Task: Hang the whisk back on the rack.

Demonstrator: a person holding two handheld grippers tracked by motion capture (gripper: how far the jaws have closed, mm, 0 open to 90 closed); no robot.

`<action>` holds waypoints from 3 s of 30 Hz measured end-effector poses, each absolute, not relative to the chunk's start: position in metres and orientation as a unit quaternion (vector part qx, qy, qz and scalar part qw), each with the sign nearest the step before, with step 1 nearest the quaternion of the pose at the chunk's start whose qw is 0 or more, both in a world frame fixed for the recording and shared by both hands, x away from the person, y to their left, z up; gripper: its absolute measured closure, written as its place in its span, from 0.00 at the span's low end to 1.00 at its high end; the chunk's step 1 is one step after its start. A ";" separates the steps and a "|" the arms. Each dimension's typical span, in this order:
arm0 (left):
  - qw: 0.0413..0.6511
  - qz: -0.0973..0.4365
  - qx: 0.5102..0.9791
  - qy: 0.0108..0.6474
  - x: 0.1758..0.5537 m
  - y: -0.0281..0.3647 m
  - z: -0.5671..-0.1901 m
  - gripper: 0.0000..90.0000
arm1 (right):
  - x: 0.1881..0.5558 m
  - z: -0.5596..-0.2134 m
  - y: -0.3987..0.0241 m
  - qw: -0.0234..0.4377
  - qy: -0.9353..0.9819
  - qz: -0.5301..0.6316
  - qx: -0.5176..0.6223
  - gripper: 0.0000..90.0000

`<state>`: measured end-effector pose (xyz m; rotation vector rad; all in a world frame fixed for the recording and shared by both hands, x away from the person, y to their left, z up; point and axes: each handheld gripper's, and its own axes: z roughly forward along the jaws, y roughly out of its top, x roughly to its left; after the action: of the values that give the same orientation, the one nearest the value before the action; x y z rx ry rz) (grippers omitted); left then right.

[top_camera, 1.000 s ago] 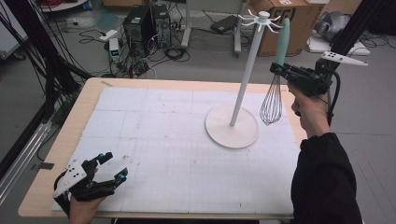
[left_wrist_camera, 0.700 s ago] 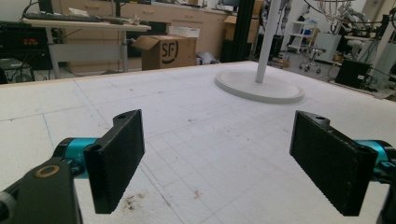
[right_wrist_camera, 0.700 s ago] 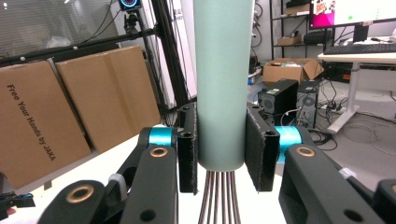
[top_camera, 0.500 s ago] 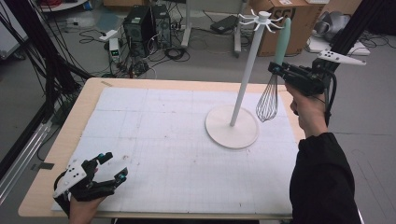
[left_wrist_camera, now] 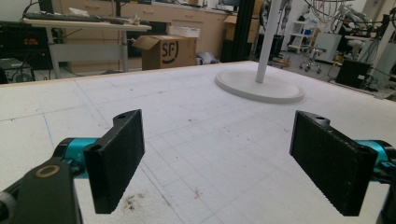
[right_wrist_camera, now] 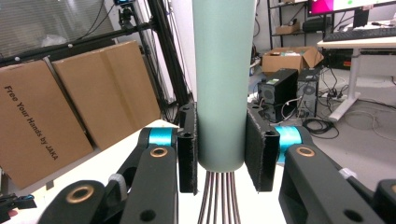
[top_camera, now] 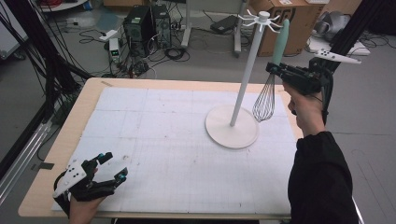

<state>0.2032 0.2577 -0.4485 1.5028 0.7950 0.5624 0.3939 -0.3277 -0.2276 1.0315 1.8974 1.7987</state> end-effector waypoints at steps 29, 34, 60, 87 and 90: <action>0.625 0.245 0.655 0.346 0.203 0.258 -0.449 0.21 | 0.399 -0.233 -0.321 0.138 0.663 0.645 0.355 0.65; 0.626 0.245 0.654 0.347 0.203 0.257 -0.449 0.21 | 0.398 -0.236 -0.322 0.128 0.660 0.644 0.364 0.59; 0.624 0.244 0.655 0.348 0.203 0.257 -0.449 0.20 | 0.349 -0.281 -0.317 0.123 0.646 0.666 0.351 0.36; 0.627 0.240 0.652 0.351 0.204 0.258 -0.450 0.20 | 0.291 -0.348 -0.273 0.124 0.690 0.637 0.322 0.31; 0.627 0.240 0.652 0.351 0.204 0.258 -0.450 0.20 | 0.287 -0.356 -0.271 0.120 0.688 0.639 0.323 0.30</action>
<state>0.2042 0.2581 -0.4496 1.4953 0.8051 0.5514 0.2871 -0.2708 -0.3564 0.9437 2.0099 1.8675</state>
